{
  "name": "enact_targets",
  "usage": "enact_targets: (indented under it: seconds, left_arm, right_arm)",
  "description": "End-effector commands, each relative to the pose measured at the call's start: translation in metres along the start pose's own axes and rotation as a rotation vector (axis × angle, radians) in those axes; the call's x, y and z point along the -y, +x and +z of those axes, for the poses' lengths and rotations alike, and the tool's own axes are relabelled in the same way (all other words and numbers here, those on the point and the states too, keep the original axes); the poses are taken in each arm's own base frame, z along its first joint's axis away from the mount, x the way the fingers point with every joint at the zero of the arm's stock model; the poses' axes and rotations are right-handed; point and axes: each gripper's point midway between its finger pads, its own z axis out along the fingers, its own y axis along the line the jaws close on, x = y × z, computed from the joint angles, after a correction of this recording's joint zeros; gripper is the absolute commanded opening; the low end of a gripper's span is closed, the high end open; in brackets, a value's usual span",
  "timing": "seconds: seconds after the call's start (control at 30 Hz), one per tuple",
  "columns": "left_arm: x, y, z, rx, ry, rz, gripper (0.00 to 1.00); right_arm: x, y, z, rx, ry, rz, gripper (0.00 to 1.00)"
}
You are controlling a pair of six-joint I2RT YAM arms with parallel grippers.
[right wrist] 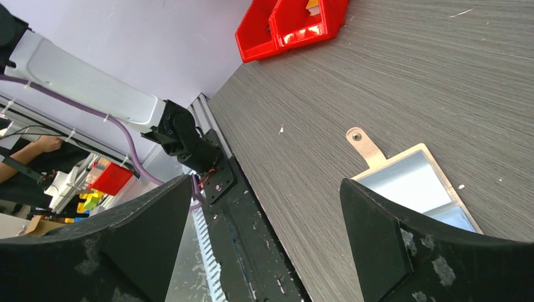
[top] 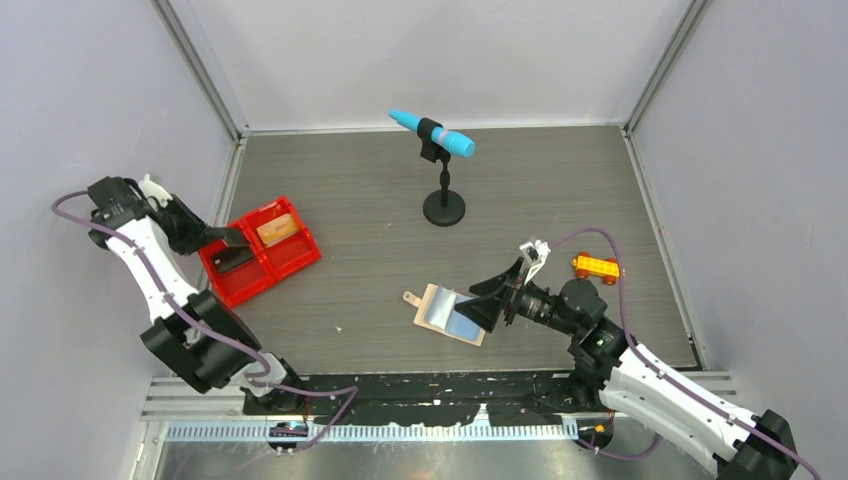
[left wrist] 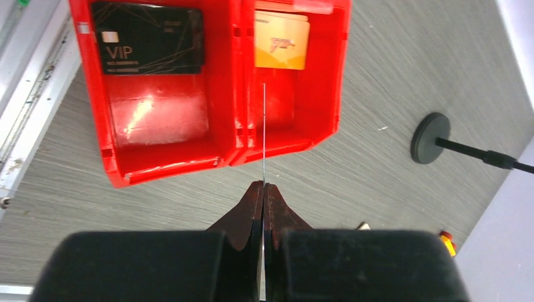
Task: Take the credit cards out of the card holder
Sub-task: Place the credit card in the storage box.
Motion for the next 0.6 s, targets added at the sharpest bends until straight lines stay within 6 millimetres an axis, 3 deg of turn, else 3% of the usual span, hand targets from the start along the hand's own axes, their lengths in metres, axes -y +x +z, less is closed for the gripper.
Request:
enact_targets:
  seconds: [0.0,0.23,0.57]
  left_arm:
    - [-0.020,-0.009,0.000,-0.009,-0.098,0.031,0.00]
    - [-0.040,-0.016,0.018,-0.027,-0.163,0.036,0.00]
    - [-0.034,-0.020,0.058,-0.075,-0.124,0.084,0.00]
  right_arm:
    - [-0.009,-0.011,-0.001,0.032,-0.036,-0.075,0.95]
    - [-0.002,-0.011,-0.001,0.022,0.003,-0.105,0.95]
    - [0.007,-0.012,0.006,0.015,0.038,-0.104,0.95]
